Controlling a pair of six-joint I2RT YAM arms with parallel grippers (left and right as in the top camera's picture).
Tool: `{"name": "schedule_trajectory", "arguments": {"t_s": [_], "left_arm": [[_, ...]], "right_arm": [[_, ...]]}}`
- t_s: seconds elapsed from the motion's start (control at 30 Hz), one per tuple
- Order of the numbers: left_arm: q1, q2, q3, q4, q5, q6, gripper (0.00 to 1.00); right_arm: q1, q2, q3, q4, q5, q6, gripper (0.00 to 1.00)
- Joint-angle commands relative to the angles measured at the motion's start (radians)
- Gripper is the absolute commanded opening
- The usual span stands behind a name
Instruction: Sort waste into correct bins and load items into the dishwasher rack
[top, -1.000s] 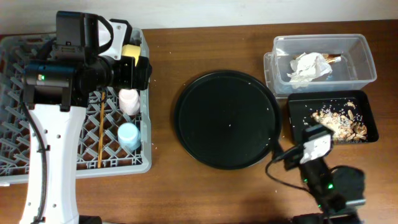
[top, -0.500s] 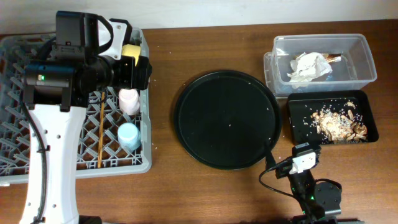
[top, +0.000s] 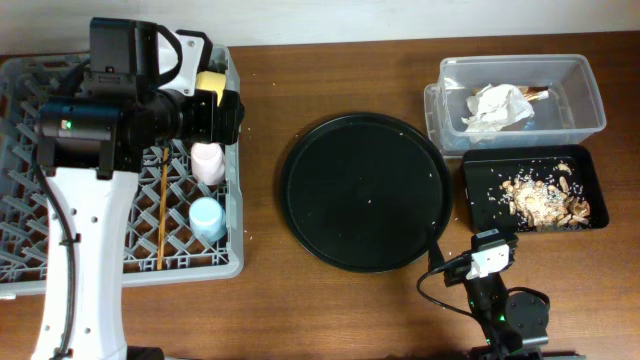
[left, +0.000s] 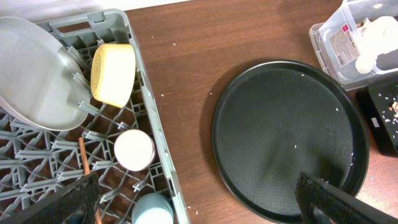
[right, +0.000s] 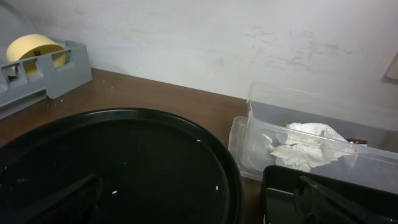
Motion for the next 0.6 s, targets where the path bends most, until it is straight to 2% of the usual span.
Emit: {"name": "schedule_trajectory", "arguments": {"t_s": [0.0,0.13,0.2,0.33,0.43,0.57], "left_arm": [[-0.001,-0.001,0.001,0.003,0.003,-0.006,1.00],[0.019,-0.062,-0.033,-0.022,-0.023,0.032,1.00],[0.024,-0.148,-0.149,0.102,-0.029,0.045,1.00],[0.028,-0.476,-0.700,0.577,-0.024,0.062,1.00],[0.063,-0.729,-1.077,0.816,-0.023,0.061,1.00],[0.103,-1.010,-1.437,1.003,-0.044,0.062,1.00]], "right_arm": [[0.005,-0.011,-0.009,-0.003,0.016,0.011,0.99],[0.005,-0.011,-0.009,-0.003,0.016,0.011,0.98],[0.005,-0.011,-0.009,-0.003,0.016,0.011,0.98],[0.005,-0.011,-0.009,-0.003,0.016,0.011,0.98],[0.005,-0.011,-0.009,-0.003,0.016,0.011,0.99],[0.005,-0.011,-0.009,-0.003,0.016,0.011,0.98]]}}
